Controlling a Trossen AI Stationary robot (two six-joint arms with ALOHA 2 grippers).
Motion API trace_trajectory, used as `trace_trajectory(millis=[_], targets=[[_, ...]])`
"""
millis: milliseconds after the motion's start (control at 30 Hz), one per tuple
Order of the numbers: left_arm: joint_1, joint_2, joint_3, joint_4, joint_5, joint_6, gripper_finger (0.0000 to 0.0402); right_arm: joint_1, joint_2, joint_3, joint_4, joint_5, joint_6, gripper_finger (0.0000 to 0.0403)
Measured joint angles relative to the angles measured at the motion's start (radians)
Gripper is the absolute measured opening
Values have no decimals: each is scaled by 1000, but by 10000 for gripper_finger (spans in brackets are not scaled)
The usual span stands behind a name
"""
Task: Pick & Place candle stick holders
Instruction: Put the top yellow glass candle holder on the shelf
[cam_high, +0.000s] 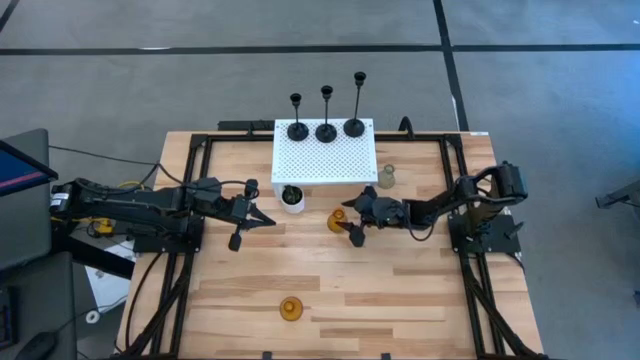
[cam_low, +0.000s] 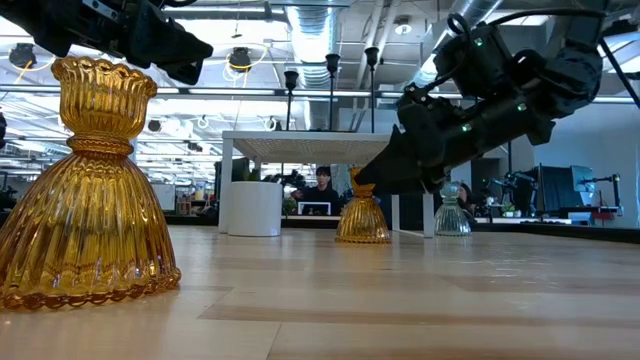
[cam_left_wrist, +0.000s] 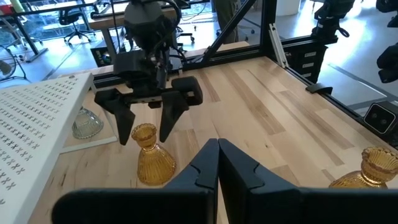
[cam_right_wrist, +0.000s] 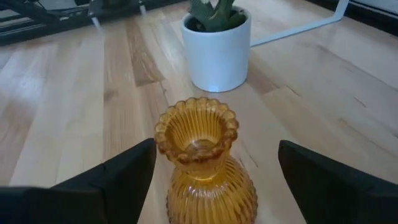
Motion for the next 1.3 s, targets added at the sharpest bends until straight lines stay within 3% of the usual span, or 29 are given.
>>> trace_trajectory(millis=[333, 633, 967, 1233, 1300], targets=[[0, 0, 0, -3, 0, -5, 8, -4, 63, 67, -3, -33, 0, 341], [0, 0, 0, -16, 0, -46, 8, -2, 161, 98, -6, -33, 0, 310], [0, 0, 0, -16, 0, -46, 8, -1, 109, 100, -6, -33, -1, 244], [0, 0, 0, -19, 0, -46, 8, 1, 69, 100, -84, -32, -1, 126], [0, 0, 0, -19, 0, -46, 8, 9, 60, 100, -95, -32, -1, 118]])
